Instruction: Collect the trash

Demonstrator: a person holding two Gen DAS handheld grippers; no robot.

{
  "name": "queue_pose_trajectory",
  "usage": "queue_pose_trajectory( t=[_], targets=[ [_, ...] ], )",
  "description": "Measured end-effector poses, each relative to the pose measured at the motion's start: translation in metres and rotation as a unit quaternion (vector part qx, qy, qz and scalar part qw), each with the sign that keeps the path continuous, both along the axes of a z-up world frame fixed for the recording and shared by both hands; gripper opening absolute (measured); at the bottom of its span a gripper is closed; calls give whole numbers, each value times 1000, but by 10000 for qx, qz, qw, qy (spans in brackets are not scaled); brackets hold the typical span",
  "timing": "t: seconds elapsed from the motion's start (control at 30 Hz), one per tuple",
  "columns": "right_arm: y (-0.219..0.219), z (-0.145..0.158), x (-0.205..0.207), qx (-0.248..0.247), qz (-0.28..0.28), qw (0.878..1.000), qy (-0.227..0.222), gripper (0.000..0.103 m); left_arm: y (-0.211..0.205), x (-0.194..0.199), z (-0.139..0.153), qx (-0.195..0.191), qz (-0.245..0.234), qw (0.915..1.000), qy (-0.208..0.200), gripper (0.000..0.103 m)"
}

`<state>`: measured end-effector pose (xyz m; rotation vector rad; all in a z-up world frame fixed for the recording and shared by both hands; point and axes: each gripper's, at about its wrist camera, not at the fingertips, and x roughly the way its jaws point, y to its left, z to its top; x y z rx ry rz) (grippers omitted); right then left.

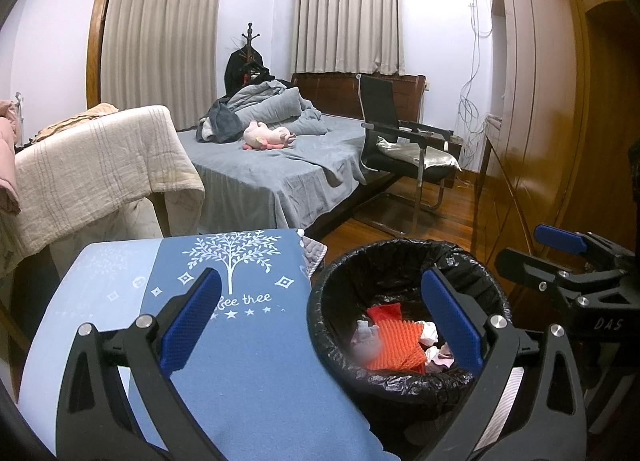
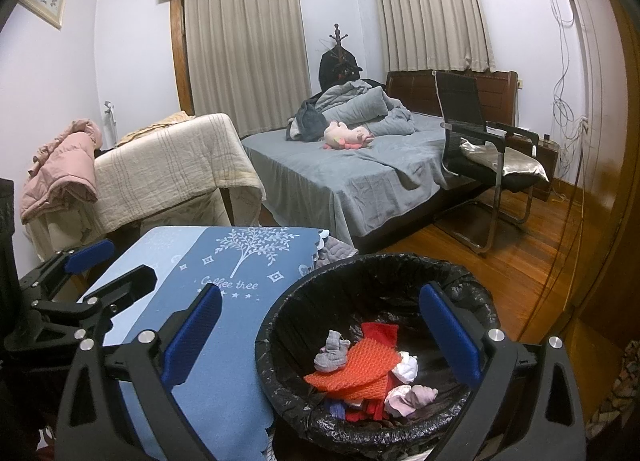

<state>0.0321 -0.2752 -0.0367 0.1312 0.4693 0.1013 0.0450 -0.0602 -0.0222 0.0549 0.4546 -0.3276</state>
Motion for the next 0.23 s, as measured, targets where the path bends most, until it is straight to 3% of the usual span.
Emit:
queue_pose_trajectory(
  t=[0.23],
  targets=[
    [2, 1, 0, -2, 4, 10000, 0, 97, 1, 0, 0, -10, 7, 10000, 8, 97]
  ],
)
